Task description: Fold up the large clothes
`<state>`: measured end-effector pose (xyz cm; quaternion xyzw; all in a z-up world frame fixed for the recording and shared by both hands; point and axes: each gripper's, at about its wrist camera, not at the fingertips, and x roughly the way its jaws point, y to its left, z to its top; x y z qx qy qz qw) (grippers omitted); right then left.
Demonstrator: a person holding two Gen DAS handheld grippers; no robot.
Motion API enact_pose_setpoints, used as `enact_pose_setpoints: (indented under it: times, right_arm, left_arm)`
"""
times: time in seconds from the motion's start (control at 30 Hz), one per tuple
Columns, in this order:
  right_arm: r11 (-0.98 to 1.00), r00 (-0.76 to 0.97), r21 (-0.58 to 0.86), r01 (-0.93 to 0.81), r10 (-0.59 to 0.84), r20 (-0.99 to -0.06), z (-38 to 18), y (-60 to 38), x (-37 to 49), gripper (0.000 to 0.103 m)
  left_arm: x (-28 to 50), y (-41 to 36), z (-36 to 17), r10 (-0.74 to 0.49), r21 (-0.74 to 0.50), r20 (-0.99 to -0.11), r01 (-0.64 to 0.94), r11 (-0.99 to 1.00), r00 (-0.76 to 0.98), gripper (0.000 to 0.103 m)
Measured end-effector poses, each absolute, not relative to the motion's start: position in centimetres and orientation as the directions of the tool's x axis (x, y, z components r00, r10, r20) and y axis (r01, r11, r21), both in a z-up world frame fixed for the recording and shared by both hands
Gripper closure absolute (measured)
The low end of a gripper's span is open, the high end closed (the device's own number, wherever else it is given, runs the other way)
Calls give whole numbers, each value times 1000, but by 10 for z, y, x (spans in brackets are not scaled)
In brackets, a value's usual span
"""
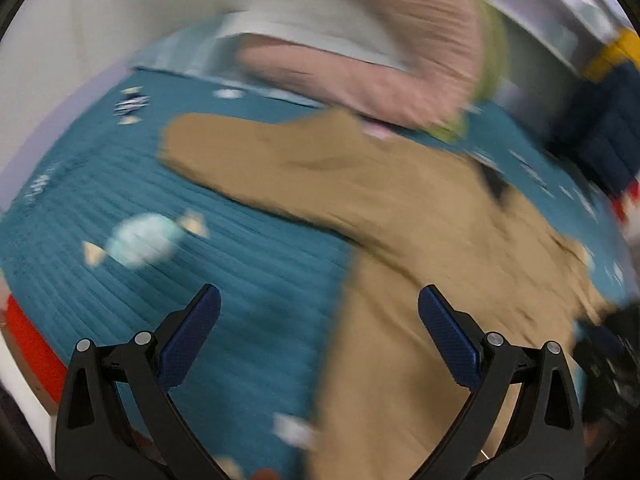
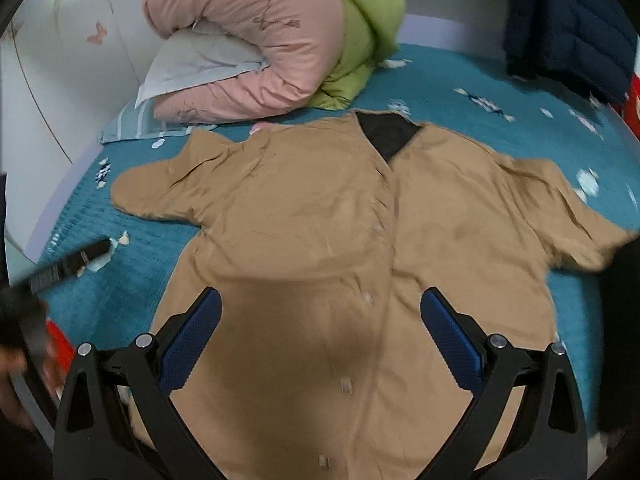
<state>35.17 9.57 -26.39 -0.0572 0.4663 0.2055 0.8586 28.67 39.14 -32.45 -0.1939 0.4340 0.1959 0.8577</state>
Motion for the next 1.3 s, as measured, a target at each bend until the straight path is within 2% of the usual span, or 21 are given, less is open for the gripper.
enact_pose_setpoints:
  times: [0.1,0.17,0.23,0.3,0.37,0.6,0.77,0.8,0.83,0.87,0.9,1.0,1.07,1.1,1.13,1.27,1.3]
  right_arm:
    - [906,476,86,-415,297,-828,-279,110,368,8]
    - [905,466,96,-415,301,-832,-289,115,378,8]
    - [904,450,98,-415,298,-842,-300,124,386,8]
    - [904,432,102,-416,295,-852,-312,130,394,8]
    - [902,424,95,-422,288,-858,-320,136,399,8]
    - [897,427,53,-438,259,-866,-336,148,411,8]
    - [905,445,48,-424,254,-858,-340,149,421,8]
    - [906,450,44,-421,251,-857,-341,150,423,8]
    - [908,454,44,-417,250,-856,-341,151,425,8]
    - [910,460,47,-413,252,-851,-342,151,427,8]
    - [910,462,47,-411,253,-850,-342,152,428,8]
    - [912,467,50,-408,256,-846,-343,157,435,8]
    - [911,468,54,-409,260,-844,-343,161,438,8]
    - [910,468,63,-411,269,-842,-342,163,440,8]
    - [909,463,71,-411,276,-843,-343,165,442,8]
    - [890,414,151,-430,344,-843,-346,178,453,8]
    - [887,405,169,-430,357,-842,-348,182,456,14]
  left_arm:
    - [302,473,-354,95,-277,-852,-597,753,515,5]
    - [307,510,-365,121,-292,-860,-673,680,495,5]
    - [317,545,-374,136,-317,-838,-675,666,528,5]
    - [328,573,-384,180,-282,-848,-713,643,498,5]
    - [341,600,-402,169,-289,-863,-740,607,476,5]
    - [375,642,-434,153,-276,-894,-785,554,422,5]
    - [371,638,-428,169,-269,-893,-796,542,417,6]
    - [368,638,-424,173,-291,-884,-800,524,435,13]
    - [371,638,-424,173,-302,-878,-797,522,446,32]
    - [372,636,-421,149,-339,-863,-771,539,483,41]
    - [373,632,-418,119,-379,-844,-738,558,523,48]
    - [380,621,-422,75,-404,-831,-691,600,551,48]
    - [381,622,-431,52,-404,-845,-699,590,532,58]
    - [378,623,-431,51,-414,-840,-699,583,540,68]
    - [374,624,-429,42,-441,-824,-687,578,565,85]
    - [358,612,-398,67,-491,-732,-593,639,678,88]
    - [350,607,-385,74,-506,-704,-572,645,706,88]
